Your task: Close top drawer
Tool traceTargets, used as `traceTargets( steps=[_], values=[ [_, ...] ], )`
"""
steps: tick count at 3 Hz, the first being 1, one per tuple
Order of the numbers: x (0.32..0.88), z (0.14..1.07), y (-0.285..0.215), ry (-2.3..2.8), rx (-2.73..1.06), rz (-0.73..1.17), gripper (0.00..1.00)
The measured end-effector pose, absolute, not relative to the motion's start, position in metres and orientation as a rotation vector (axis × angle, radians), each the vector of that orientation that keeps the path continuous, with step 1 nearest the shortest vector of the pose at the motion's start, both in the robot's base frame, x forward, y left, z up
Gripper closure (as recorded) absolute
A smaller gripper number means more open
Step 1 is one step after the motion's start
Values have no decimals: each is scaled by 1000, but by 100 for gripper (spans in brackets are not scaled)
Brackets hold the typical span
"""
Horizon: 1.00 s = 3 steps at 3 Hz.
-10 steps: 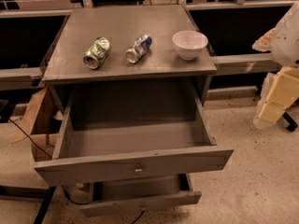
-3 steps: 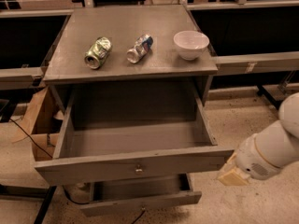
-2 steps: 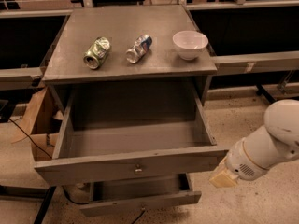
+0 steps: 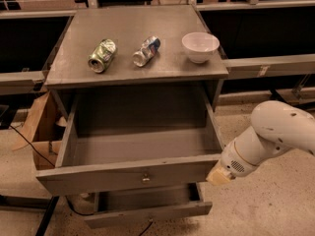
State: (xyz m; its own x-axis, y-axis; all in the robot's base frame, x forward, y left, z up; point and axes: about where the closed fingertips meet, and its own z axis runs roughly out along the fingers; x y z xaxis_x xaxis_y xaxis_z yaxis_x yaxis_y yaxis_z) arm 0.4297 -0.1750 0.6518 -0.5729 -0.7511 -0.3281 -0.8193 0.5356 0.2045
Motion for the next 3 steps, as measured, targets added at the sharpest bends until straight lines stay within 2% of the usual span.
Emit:
traceTargets(
  steps=[2, 3],
  values=[
    [463, 676, -171, 2547, -1306, 351, 100],
    [463, 676, -171, 2547, -1306, 350, 100]
  ],
)
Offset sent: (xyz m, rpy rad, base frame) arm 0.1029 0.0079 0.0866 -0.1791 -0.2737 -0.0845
